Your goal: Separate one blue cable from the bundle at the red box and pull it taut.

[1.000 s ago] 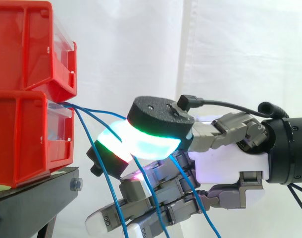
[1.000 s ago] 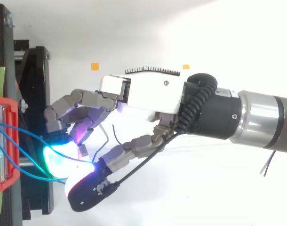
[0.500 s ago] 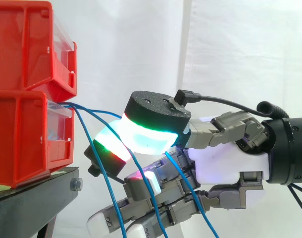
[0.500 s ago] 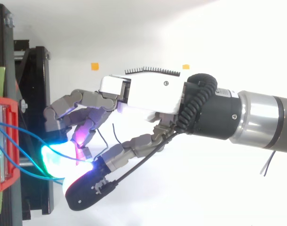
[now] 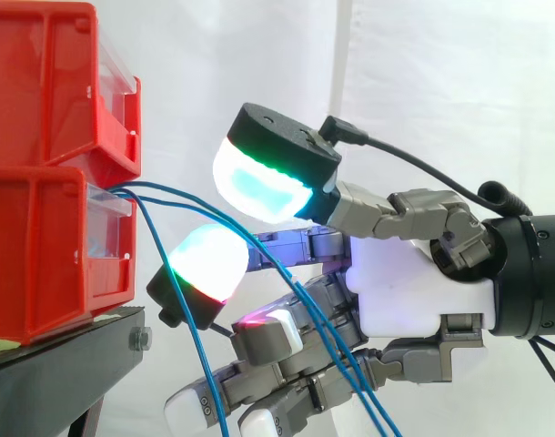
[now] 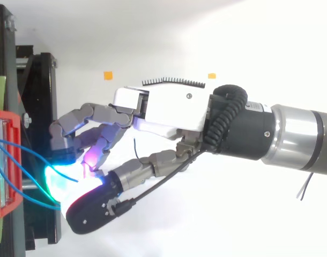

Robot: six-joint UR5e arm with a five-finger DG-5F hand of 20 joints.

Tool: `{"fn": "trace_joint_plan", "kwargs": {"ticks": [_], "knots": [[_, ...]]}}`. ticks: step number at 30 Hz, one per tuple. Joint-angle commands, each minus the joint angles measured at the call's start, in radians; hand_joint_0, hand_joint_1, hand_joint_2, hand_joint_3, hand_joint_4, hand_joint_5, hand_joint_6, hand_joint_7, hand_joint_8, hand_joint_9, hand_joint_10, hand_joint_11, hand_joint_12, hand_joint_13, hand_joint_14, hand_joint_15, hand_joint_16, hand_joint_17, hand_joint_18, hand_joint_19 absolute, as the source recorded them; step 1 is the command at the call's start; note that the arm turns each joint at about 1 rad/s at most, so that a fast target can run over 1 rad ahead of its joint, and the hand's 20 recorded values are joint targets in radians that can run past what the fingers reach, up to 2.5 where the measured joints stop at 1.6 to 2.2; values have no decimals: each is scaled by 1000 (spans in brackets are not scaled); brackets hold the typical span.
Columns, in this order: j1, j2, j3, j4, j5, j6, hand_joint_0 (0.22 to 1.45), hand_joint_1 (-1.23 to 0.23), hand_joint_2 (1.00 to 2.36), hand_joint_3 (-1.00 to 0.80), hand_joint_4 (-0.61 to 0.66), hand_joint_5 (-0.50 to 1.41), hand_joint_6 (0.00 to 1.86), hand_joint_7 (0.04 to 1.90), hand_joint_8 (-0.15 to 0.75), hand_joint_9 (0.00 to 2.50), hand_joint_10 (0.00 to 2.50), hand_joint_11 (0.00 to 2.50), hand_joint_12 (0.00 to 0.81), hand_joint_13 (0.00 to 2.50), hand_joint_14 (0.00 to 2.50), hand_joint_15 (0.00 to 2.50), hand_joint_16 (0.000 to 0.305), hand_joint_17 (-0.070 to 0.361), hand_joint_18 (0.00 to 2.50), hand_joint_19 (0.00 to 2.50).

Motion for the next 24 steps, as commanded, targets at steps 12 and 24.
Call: {"fn": "trace_joint_plan", "kwargs": {"ticks": [12,24], "knots": [[0,0,0,0,0,0,645,-758,1007,-413,-29,-133,757,1209,283,1087,28,1246,377,644,16,415,47,105,673,587],[0,0,2,0,0,0,578,-851,1000,-500,30,-170,840,1142,285,1082,26,1266,383,623,17,410,49,110,673,575]]}}
